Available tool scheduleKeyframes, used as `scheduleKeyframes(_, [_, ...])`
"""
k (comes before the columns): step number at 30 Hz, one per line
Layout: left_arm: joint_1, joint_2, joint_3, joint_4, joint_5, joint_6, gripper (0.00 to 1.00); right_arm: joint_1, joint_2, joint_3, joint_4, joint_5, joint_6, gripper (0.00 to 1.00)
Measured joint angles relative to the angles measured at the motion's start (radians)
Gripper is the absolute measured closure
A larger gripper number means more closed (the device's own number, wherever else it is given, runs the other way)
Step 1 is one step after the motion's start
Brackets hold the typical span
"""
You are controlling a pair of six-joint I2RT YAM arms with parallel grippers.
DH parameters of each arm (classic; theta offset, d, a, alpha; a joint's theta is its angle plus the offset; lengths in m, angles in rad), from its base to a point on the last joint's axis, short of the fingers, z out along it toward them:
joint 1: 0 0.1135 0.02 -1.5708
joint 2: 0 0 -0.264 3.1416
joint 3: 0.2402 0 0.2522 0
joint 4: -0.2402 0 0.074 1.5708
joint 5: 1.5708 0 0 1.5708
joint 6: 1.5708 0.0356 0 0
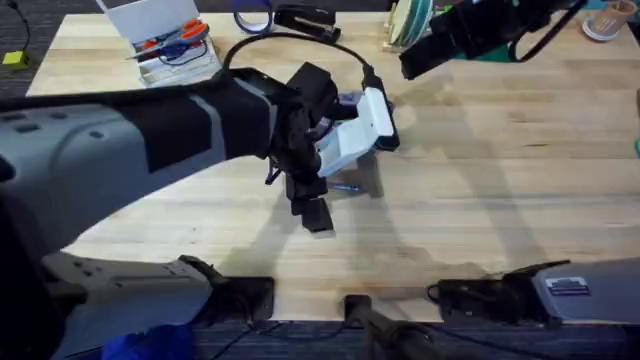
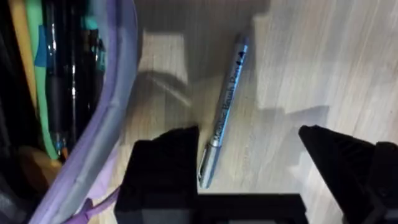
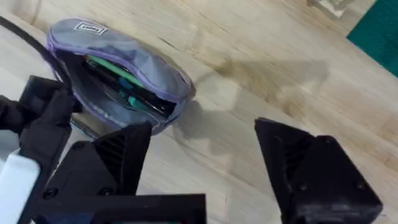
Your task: Unzip the bag, pick up the pens from the table one at a time and place them inside, then zip the bag closed.
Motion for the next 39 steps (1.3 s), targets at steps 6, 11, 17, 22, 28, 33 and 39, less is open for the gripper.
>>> scheduleKeyframes(6, [0.000,0.036,0.027,-0.011,0.002,0.009,0.006,0.000,0.000,0.000,0.000,0.000,0.000,0.005])
scheduleKeyframes(11, [0.003,0.052,0.040,-0.009,0.000,0.010,0.101,0.000,0.000,0.000,0.000,0.000,0.000,0.005])
scheduleKeyframes(17, [0.006,0.060,0.045,0.009,-0.022,0.014,0.320,0.000,0.000,0.000,0.000,0.000,0.000,0.006])
scheduleKeyframes(22, [0.008,0.067,0.049,0.023,-0.049,0.017,0.534,0.000,0.000,0.000,0.000,0.000,0.000,0.005])
scheduleKeyframes(28, [0.009,0.070,0.049,0.013,-0.030,0.017,0.839,0.000,0.000,0.000,0.000,0.000,0.000,0.005])
scheduleKeyframes(33, [0.010,0.070,0.051,0.004,-0.017,0.016,0.948,0.000,0.000,0.000,0.000,0.000,0.000,0.005])
scheduleKeyframes(39, [0.010,0.070,0.052,0.003,-0.018,-0.011,0.952,0.000,0.000,0.000,0.000,0.000,0.000,0.005])
